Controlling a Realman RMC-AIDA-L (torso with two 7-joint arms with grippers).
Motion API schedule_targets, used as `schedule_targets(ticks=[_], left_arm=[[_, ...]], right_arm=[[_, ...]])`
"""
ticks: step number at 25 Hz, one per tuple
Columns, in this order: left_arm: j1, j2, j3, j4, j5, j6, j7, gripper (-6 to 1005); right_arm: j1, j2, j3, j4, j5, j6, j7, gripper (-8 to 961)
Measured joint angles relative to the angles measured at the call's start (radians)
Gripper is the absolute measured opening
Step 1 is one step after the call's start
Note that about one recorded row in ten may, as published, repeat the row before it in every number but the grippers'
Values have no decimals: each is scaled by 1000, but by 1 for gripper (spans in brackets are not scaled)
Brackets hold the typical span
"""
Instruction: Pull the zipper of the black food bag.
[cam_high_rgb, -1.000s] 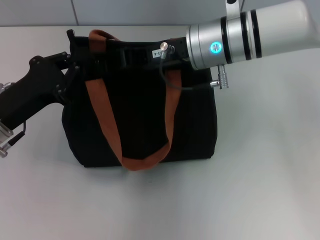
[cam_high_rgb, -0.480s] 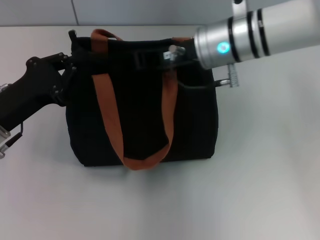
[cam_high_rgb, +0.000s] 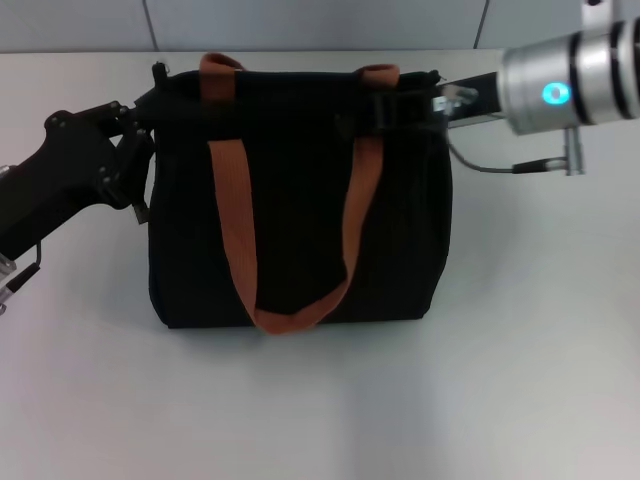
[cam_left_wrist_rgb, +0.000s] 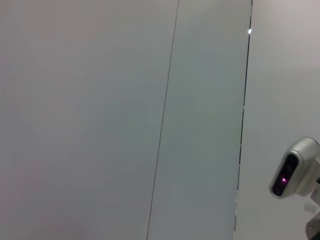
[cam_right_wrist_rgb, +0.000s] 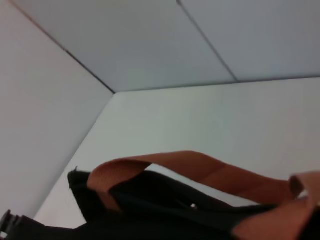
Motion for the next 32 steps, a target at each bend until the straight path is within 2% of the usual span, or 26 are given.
schedule_targets(ticks=[5,6,9,12,13,15,17,23,27,32], left_arm=[[2,1,-2,1,-5,-1,0,58],[2,1,-2,1,-6,-1,-1,59],[3,1,-2,1,-6,-1,-6,59],[4,2,-2,1,-6,-4,-17,59],[5,3,-2,0,-6,-5,-19,60],[6,4,-2,0,-6,-3,-28,60],[8,6,0,0,-5,0,-37,60],[8,18,9,13,4,-1,-86,61],[13,32,11,14,5,0,-104,62],[23,51,19,14,8,15,-119,62]], right_arm=[[-62,2,38,-30,104,-25,-56,10],[-90,0,45,-24,225,-45,-133,11],[-118,-1,61,0,353,-82,-227,14],[-162,-6,128,80,549,-204,-456,16],[-162,-6,128,80,549,-204,-456,17],[-181,-6,184,114,588,-281,-583,19],[-198,-6,234,155,606,-346,-715,212],[-247,-7,339,343,614,-548,-1196,450],[-291,-10,351,440,605,-659,-1448,491],[-340,-10,355,458,499,-720,-1648,542]])
